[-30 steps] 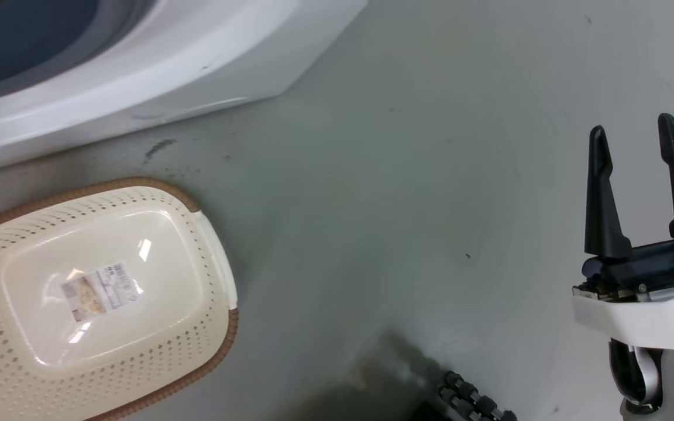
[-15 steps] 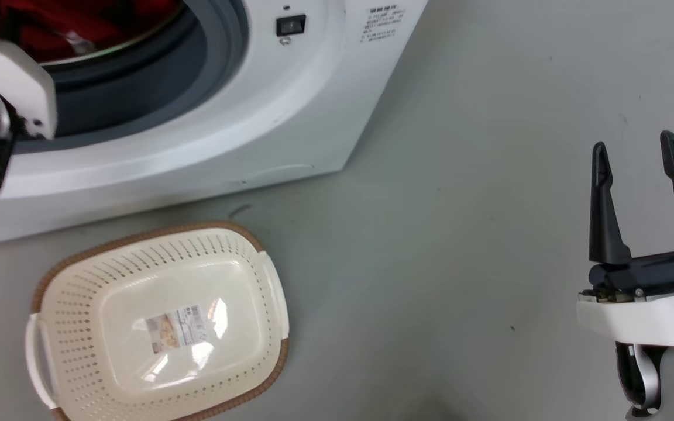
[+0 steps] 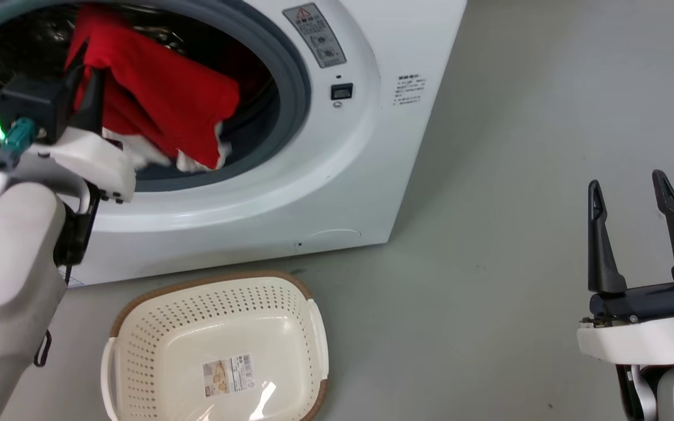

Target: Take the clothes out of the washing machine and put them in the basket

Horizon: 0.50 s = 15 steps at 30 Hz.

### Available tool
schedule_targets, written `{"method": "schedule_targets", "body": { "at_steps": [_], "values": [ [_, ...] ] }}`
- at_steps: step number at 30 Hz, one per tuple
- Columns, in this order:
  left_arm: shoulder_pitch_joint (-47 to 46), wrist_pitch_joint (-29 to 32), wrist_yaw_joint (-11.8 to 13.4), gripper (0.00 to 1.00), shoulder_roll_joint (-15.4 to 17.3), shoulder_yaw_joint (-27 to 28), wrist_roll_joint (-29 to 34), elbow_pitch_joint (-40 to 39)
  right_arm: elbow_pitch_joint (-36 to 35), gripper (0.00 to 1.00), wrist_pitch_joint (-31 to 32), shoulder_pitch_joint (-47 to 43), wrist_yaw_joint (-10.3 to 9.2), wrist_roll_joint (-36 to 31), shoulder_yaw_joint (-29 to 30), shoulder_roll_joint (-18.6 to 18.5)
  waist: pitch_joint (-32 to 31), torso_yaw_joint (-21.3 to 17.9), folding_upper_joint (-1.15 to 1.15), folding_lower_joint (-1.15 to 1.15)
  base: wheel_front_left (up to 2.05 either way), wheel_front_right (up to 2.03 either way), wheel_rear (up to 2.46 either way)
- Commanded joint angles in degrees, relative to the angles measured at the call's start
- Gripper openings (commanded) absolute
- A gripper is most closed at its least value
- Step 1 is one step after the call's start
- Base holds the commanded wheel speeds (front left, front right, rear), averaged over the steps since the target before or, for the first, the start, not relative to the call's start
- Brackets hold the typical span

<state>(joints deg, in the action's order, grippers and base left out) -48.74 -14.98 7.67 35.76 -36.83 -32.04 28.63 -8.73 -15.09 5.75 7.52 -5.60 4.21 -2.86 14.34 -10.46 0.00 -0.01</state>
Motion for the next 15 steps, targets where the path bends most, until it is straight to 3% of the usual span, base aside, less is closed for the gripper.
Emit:
{"method": "schedule_targets", "body": {
  "at_steps": [1, 7, 15],
  "values": [
    [1.58, -0.28, 0.62, 0.00, 0.37, 0.61, 0.55, -2.10, 0.23, 1.00, -0.12, -0.58, -0.06, -0.10, 0.26, -0.04, -1.69, 1.17, 0.00, 0.01, 0.00, 0.00, 0.00],
    [10.62, -0.23, 3.63, 0.00, 2.60, 2.86, 2.13, -15.07, 0.86, 1.00, -0.12, -1.81, -0.06, -0.82, 0.91, -0.04, -5.31, 2.82, 0.00, 0.01, 0.00, 0.00, 0.00],
    [20.48, 2.50, 6.85, 0.00, 3.09, 0.39, 0.74, -26.04, 0.85, 1.00, -0.12, -2.33, -0.06, -1.46, 1.07, -0.03, -6.24, 5.13, 0.00, 0.01, 0.00, 0.00, 0.00]
  ]
}}
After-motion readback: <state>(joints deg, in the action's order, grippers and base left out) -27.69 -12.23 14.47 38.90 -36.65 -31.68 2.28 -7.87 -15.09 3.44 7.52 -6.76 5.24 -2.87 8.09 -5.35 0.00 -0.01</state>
